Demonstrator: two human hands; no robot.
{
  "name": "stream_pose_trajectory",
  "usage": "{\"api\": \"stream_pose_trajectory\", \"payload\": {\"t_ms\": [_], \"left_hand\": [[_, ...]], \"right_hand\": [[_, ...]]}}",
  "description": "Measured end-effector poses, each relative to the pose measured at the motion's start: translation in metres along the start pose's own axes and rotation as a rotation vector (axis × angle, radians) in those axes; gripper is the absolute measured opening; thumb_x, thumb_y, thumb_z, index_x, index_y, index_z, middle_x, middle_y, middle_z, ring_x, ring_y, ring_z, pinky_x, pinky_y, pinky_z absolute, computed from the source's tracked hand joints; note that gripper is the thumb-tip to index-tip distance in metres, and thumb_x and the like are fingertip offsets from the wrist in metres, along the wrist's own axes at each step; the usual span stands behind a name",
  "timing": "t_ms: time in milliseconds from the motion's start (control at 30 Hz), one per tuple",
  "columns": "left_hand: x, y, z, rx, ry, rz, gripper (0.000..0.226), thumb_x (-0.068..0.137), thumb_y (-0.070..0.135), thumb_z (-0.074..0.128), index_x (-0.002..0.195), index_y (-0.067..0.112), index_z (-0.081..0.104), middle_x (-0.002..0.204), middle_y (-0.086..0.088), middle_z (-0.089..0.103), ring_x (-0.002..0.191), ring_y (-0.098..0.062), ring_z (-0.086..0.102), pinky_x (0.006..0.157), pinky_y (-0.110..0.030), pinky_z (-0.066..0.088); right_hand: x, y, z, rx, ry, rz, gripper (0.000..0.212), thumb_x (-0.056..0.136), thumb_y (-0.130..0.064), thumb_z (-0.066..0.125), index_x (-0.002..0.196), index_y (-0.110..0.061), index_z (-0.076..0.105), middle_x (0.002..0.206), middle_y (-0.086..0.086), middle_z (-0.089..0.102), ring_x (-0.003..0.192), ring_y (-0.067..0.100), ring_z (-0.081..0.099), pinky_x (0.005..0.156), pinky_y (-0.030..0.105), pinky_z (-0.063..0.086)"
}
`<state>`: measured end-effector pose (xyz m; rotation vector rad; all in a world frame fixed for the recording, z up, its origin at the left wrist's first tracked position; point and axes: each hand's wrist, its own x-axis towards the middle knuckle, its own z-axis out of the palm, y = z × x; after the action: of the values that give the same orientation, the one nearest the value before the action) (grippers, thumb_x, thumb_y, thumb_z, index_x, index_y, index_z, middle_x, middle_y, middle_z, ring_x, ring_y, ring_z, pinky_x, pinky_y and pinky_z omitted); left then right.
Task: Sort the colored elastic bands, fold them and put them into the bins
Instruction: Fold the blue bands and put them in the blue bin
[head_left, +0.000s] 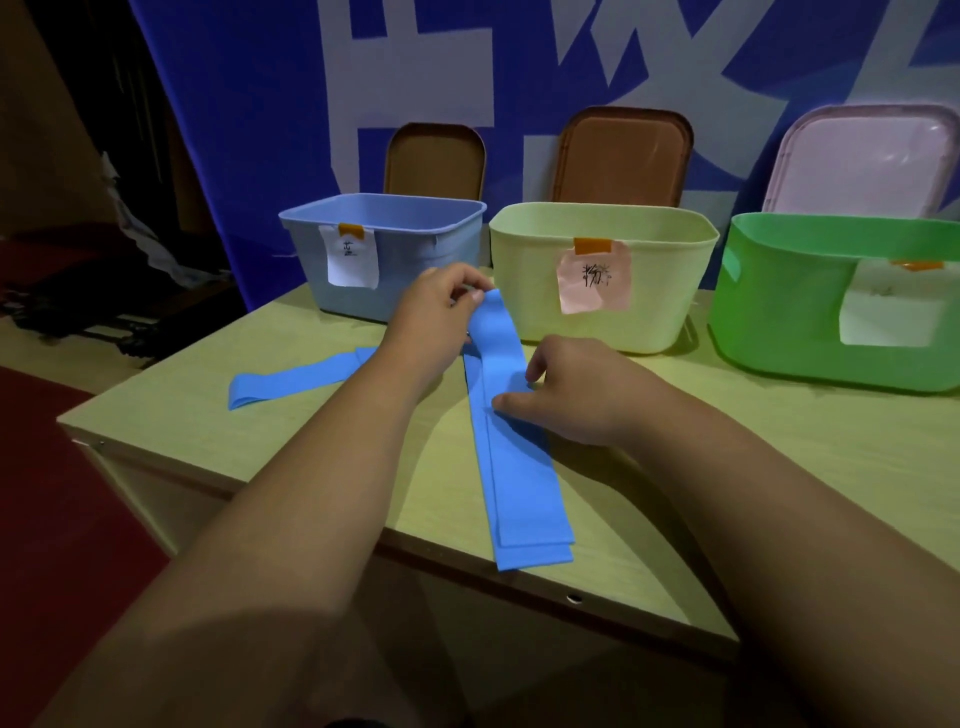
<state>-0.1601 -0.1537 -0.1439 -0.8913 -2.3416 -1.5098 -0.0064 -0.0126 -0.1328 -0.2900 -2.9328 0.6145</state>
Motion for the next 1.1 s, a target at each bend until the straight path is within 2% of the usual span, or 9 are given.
{"api": "stream_pose_trajectory", "payload": {"t_ms": [133,233,333,433,567,733,900,1000,1100], "left_hand": [[-0.005,-0.001,0.007,0.063,-0.062,-0.039,0.011,0.104,0.020,0.067,0.114,0.022,0.072,0.107,0.003,0.059,0.096,-0.018,0.067,0.080,-0.037,0.065],[-0.011,0.005,0.004,0.020,-0.105,-0.111,0.021,0.101,0.023,0.074,0.120,0.022,0.068,0.101,0.008,0.067,0.090,-0.006,0.066,0.075,-0.017,0.052],[-0.014,0.005,0.001,0.041,-0.107,-0.133,0.009,0.099,0.018,0.076,0.105,0.021,0.072,0.088,0.012,0.067,0.077,0.000,0.063,0.062,-0.012,0.043],[-0.019,0.010,-0.002,-0.066,-0.085,-0.128,0.003,0.098,0.018,0.077,0.094,0.018,0.076,0.078,0.008,0.066,0.066,-0.002,0.058,0.066,-0.019,0.046],[-0.026,0.020,-0.006,-0.273,-0.143,-0.091,0.006,0.101,0.017,0.074,0.102,0.022,0.077,0.089,0.005,0.076,0.084,-0.008,0.071,0.079,-0.025,0.059],[-0.028,0.022,-0.005,-0.309,-0.183,-0.093,0.012,0.103,0.018,0.071,0.113,0.023,0.077,0.099,0.000,0.078,0.098,-0.019,0.076,0.087,-0.036,0.065],[-0.034,0.029,-0.006,-0.332,-0.189,-0.123,0.015,0.102,0.029,0.074,0.117,0.026,0.076,0.107,0.003,0.080,0.107,-0.017,0.076,0.095,-0.036,0.062],[-0.042,0.039,-0.013,-0.221,-0.260,-0.158,0.019,0.099,0.038,0.076,0.116,0.029,0.075,0.104,0.008,0.080,0.095,-0.009,0.076,0.083,-0.033,0.061],[-0.058,0.046,-0.022,-0.072,-0.383,-0.170,0.024,0.097,0.044,0.078,0.118,0.034,0.074,0.105,0.017,0.080,0.093,-0.002,0.075,0.079,-0.028,0.057]], "right_hand": [[-0.007,0.007,0.000,0.087,-0.013,-0.049,0.046,0.086,-0.063,0.078,0.112,-0.030,0.060,0.096,-0.008,0.065,0.085,0.011,0.061,0.066,0.034,0.045],[-0.005,0.012,0.000,0.143,0.040,-0.043,0.036,0.092,-0.052,0.076,0.113,-0.026,0.062,0.097,-0.005,0.068,0.088,0.016,0.064,0.071,0.036,0.049],[0.004,0.017,0.004,0.201,0.146,-0.033,0.030,0.096,-0.041,0.074,0.117,-0.021,0.066,0.100,-0.005,0.069,0.095,0.018,0.063,0.076,0.034,0.047],[0.013,0.020,0.004,0.246,0.228,-0.026,0.036,0.099,-0.038,0.073,0.127,-0.017,0.068,0.104,-0.007,0.070,0.098,0.016,0.063,0.081,0.032,0.047],[0.020,0.018,0.003,0.433,0.296,-0.042,0.048,0.101,-0.047,0.070,0.140,-0.020,0.067,0.119,-0.006,0.072,0.103,0.017,0.070,0.087,0.038,0.058],[0.022,0.019,0.000,0.606,0.400,-0.101,0.016,0.104,-0.031,0.068,0.114,-0.027,0.080,0.092,-0.015,0.074,0.077,-0.006,0.064,0.072,0.024,0.047],[0.019,0.015,-0.004,0.681,0.488,-0.143,0.009,0.102,-0.032,0.071,0.104,-0.027,0.079,0.102,-0.005,0.074,0.093,0.016,0.072,0.087,0.043,0.061],[0.011,0.010,-0.011,0.807,0.529,-0.167,0.009,0.104,-0.027,0.070,0.108,-0.023,0.077,0.113,0.000,0.072,0.091,0.016,0.074,0.080,0.037,0.063],[0.000,0.004,-0.019,0.947,0.564,-0.138,0.009,0.106,-0.023,0.067,0.109,-0.020,0.075,0.101,0.000,0.077,0.085,0.018,0.076,0.071,0.034,0.062]]}}
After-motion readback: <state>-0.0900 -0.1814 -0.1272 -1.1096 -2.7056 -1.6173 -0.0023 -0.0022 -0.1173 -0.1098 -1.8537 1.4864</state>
